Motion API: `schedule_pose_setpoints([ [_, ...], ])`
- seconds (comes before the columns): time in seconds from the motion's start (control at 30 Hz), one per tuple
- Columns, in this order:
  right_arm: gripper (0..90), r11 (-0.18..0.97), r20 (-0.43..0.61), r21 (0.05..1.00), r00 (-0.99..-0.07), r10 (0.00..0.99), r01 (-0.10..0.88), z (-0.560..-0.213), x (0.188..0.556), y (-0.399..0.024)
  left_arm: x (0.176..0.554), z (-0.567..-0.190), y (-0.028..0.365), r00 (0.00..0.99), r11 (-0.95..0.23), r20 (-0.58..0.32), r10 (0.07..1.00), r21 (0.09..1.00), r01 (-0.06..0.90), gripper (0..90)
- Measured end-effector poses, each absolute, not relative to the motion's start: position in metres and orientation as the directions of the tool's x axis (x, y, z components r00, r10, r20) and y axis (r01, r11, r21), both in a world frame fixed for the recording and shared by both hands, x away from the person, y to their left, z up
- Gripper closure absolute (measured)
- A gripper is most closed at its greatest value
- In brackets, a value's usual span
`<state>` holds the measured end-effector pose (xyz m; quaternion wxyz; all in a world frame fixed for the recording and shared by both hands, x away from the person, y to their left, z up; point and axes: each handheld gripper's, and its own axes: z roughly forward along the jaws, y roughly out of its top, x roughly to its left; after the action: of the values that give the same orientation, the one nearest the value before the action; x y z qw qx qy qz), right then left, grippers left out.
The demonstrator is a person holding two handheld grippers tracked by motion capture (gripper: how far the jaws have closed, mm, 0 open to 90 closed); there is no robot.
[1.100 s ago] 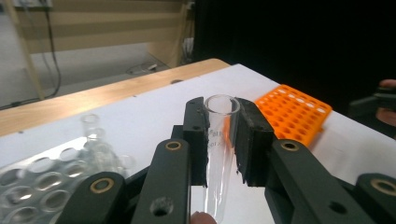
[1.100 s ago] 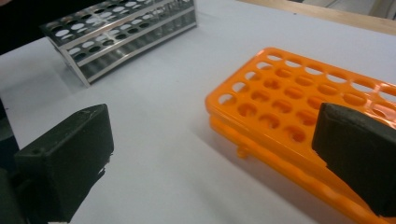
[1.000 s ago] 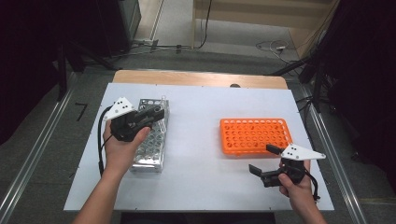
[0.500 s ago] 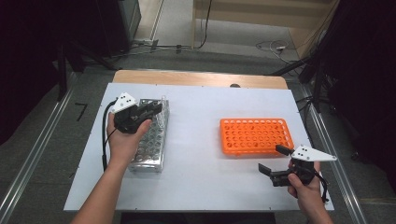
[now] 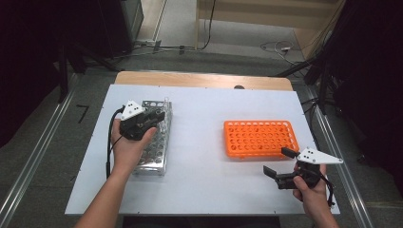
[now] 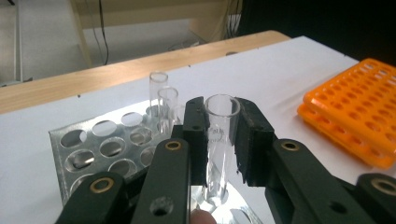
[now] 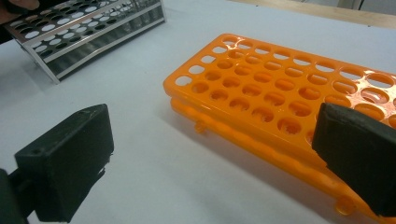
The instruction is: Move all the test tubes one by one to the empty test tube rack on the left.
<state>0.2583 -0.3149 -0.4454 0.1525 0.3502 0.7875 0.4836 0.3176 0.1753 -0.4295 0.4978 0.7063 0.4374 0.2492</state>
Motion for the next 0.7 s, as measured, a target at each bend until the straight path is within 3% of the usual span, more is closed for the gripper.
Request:
schedule_pose_setpoints([
  [0.33,0.0,0.291,0.095,0.866,-0.704,0.703,0.407,-0.447,0.259,-0.315,0.319,-0.433,0.172,0.488,-0.159,-0.083,0.869,0.887,0.434,73.6],
  [0.5,0.0,0.292,0.094,0.866,-0.705,0.703,0.407,-0.447,0.26,-0.316,0.317,-0.431,0.174,0.495,-0.148,-0.099,0.863,0.888,0.436,64.0],
  [0.7,0.0,0.286,0.097,0.867,-0.701,0.707,0.408,-0.447,0.26,-0.318,0.308,-0.425,0.177,0.526,-0.113,-0.133,0.84,0.906,0.409,43.2],
])
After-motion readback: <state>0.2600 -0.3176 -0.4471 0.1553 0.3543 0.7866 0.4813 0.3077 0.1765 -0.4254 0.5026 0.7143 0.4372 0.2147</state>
